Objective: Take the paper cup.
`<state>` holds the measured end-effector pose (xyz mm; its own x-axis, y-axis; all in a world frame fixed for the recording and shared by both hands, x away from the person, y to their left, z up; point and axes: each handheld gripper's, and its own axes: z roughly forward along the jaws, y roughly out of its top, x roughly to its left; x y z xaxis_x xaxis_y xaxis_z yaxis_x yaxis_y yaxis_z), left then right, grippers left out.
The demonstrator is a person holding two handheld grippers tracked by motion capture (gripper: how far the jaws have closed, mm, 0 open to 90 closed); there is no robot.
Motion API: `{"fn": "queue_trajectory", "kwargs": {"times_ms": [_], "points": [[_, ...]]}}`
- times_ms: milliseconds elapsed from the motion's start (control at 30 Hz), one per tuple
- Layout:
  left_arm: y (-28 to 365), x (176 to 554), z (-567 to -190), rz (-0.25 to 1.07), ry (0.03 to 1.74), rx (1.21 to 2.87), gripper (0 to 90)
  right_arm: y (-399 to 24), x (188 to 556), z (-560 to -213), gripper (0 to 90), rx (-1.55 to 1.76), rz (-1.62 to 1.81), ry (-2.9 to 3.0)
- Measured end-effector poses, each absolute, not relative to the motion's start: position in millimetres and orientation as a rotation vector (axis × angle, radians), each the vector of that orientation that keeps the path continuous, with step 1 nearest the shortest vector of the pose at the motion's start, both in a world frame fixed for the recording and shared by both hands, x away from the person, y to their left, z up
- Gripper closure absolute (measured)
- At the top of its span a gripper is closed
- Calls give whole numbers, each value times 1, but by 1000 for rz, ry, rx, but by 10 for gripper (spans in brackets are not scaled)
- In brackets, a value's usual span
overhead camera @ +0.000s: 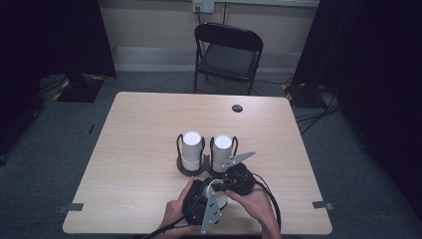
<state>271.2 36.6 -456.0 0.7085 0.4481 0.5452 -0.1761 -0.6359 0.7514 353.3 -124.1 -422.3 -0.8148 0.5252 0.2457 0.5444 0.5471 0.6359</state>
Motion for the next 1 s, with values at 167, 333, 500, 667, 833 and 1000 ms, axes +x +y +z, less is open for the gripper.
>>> {"fn": "queue_trajectory", "kwargs": {"times_ms": [167, 333, 500, 667, 833, 1000], "points": [[39, 275, -457, 878, 243, 2029, 225, -125, 352, -424, 858, -981, -1156, -2741], [44, 278, -456, 861, 273, 2001, 227, -127, 352, -425, 799, -1013, -1182, -2733], [48, 280, -458, 813, 325, 1966, 227, -127, 349, -423, 760, -1052, -1218, -2747], [52, 284, -459, 767, 373, 1945, 227, -129, 346, -423, 735, -1090, -1264, -2720], [54, 287, -460, 753, 408, 1921, 227, -132, 344, -421, 713, -1105, -1324, -2706], [57, 290, -460, 743, 430, 1924, 226, -137, 342, -420, 696, -1117, -1388, -2689]]}}
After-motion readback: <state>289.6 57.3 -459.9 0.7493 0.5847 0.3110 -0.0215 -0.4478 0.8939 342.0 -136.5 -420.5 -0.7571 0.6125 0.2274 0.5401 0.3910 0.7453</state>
